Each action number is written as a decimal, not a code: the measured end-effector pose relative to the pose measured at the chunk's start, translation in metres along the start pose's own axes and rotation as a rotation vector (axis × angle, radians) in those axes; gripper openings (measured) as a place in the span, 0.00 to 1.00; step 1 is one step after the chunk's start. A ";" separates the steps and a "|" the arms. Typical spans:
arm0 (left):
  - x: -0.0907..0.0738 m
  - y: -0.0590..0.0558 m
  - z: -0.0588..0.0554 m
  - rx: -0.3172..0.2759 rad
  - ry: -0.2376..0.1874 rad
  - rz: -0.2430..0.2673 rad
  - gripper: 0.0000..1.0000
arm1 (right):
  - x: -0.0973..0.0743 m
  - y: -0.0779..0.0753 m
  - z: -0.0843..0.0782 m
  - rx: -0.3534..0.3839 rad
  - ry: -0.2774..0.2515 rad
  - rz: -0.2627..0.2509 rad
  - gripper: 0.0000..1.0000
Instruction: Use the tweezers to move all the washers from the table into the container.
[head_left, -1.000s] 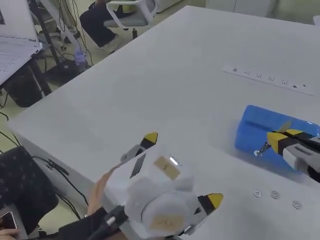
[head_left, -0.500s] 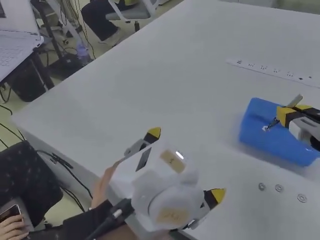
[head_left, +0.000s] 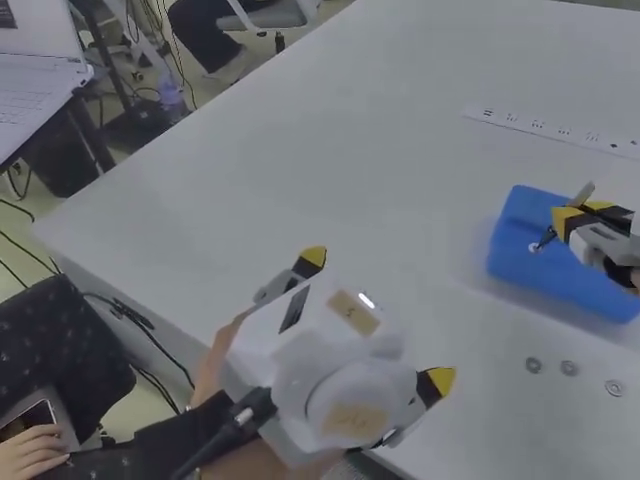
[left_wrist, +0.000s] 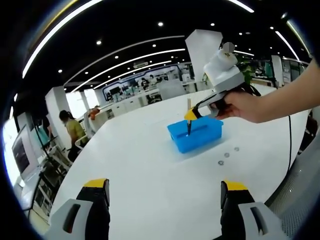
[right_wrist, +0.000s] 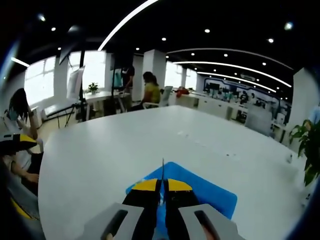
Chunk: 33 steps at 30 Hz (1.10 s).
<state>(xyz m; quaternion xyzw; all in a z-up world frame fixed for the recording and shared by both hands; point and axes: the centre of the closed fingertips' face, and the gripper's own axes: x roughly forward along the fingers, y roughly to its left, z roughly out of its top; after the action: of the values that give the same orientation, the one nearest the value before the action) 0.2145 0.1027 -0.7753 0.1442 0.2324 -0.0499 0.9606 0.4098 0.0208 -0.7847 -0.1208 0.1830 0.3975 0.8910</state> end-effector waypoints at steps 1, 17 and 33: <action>0.000 0.000 0.000 0.000 0.000 0.000 0.94 | 0.001 -0.001 -0.001 0.000 0.000 -0.001 0.00; 0.001 0.001 -0.003 -0.001 0.014 0.003 0.92 | 0.012 0.002 -0.021 -0.024 0.038 -0.003 0.00; 0.001 0.001 -0.004 0.006 0.022 0.002 0.92 | 0.008 0.010 -0.016 -0.003 0.057 0.057 0.02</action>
<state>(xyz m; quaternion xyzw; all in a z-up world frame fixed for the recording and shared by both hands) 0.2136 0.1046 -0.7793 0.1476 0.2429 -0.0482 0.9575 0.4033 0.0271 -0.8038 -0.1283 0.2110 0.4193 0.8736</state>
